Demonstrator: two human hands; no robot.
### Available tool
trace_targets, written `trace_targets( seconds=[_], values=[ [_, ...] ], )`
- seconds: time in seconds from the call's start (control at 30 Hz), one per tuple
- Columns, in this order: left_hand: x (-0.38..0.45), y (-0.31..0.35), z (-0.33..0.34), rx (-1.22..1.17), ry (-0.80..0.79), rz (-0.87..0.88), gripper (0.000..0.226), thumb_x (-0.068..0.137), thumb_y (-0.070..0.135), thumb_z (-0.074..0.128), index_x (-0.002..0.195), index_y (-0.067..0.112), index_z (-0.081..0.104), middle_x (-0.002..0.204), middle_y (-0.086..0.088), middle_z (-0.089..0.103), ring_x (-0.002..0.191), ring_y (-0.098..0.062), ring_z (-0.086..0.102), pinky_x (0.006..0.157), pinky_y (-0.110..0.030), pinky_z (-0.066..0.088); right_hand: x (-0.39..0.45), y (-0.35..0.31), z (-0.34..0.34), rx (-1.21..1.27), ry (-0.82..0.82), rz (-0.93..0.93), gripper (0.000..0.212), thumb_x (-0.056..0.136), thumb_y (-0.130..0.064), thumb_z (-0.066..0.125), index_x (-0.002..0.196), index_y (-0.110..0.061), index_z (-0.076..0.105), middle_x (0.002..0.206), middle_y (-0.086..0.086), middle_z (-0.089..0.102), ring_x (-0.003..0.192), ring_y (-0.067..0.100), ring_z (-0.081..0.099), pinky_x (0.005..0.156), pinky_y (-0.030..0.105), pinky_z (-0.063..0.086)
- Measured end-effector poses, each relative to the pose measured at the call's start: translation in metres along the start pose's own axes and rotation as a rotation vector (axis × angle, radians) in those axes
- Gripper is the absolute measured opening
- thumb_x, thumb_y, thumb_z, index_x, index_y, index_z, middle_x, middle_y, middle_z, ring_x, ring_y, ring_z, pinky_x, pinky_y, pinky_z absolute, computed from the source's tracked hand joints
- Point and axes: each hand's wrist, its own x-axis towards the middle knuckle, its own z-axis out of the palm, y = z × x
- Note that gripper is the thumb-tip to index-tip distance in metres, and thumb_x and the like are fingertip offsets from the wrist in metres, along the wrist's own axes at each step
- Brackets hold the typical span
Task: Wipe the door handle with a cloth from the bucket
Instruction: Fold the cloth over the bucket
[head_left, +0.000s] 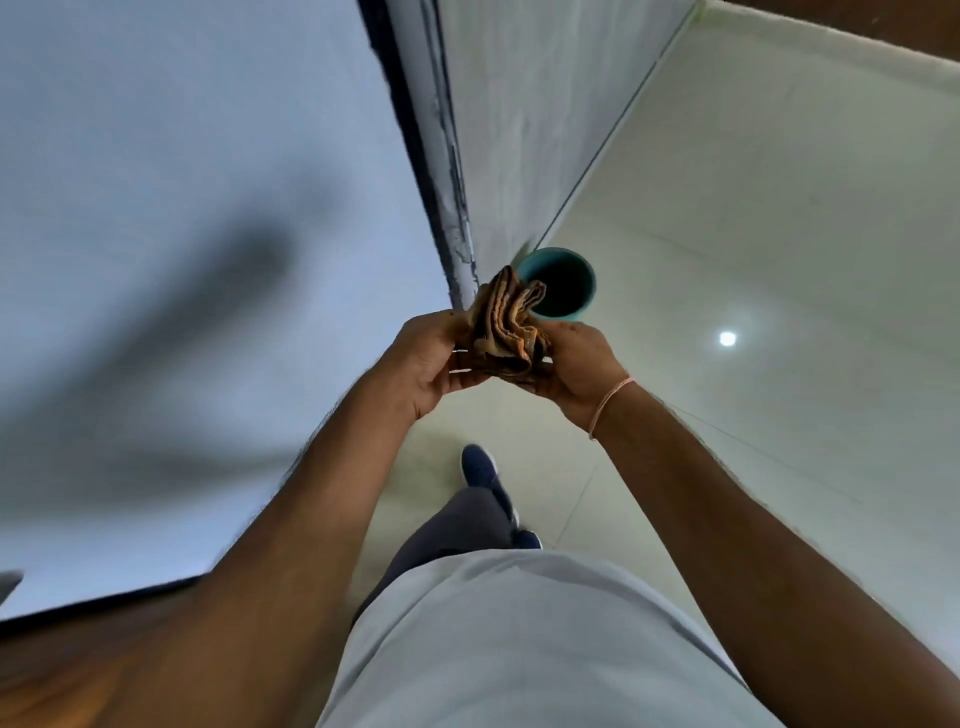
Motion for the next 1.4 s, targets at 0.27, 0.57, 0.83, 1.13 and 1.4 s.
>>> trace_targets(
  seconds=[0.27,0.57,0.83,1.13,1.4],
  values=[
    [0.117,0.055,0.061,0.045,-0.040,0.043,0.014,0.100,0.026,0.074,0.099,0.014,0.067,0.083,-0.003,0.078,0.081,-0.020,0.076,0.067,-0.036,0.064,0.068,-0.073,-0.046,-0.135,0.207,-0.076,0.065,0.100,-0.071,0.046,0.127,-0.017,0.072,0.119,0.005,0.078,0.111,0.020,0.073,0.097,0.039,0.061],
    [0.224,0.140,0.116,0.211,0.025,0.176,0.025,0.086,0.023,0.090,0.077,0.018,0.068,0.087,-0.013,0.077,0.089,-0.031,0.078,0.081,-0.053,0.069,0.149,-0.169,-0.071,-0.208,0.210,-0.100,0.054,0.089,-0.066,0.068,0.114,-0.020,0.078,0.104,-0.004,0.082,0.093,0.006,0.077,0.087,0.022,0.056],
    [0.282,0.163,0.142,-0.094,-0.025,-0.007,0.015,0.102,0.021,0.072,0.092,0.015,0.064,0.080,-0.001,0.079,0.091,-0.024,0.077,0.076,-0.040,0.063,0.212,-0.241,-0.111,-0.111,0.126,-0.019,0.034,0.096,-0.020,0.074,0.126,-0.007,0.067,0.109,0.012,0.079,0.106,0.030,0.077,0.101,0.044,0.061],
    [0.302,0.156,0.200,-0.550,-0.104,-0.090,0.076,0.098,0.059,0.067,0.149,0.002,0.059,0.143,-0.025,0.067,0.128,-0.043,0.068,0.114,-0.058,0.054,0.252,-0.304,-0.138,-0.529,-0.046,-0.122,0.026,0.090,-0.017,0.080,0.113,-0.009,0.071,0.105,0.016,0.078,0.100,0.034,0.077,0.087,0.044,0.065],
    [0.311,0.162,0.248,-0.577,-0.127,-0.018,0.054,0.102,0.039,0.066,0.145,0.006,0.064,0.138,-0.020,0.071,0.124,-0.034,0.072,0.095,-0.045,0.065,0.282,-0.335,-0.167,-0.608,-0.070,-0.006,0.032,0.081,-0.021,0.090,0.102,-0.008,0.071,0.098,0.016,0.078,0.092,0.035,0.078,0.083,0.046,0.066]
  ],
)
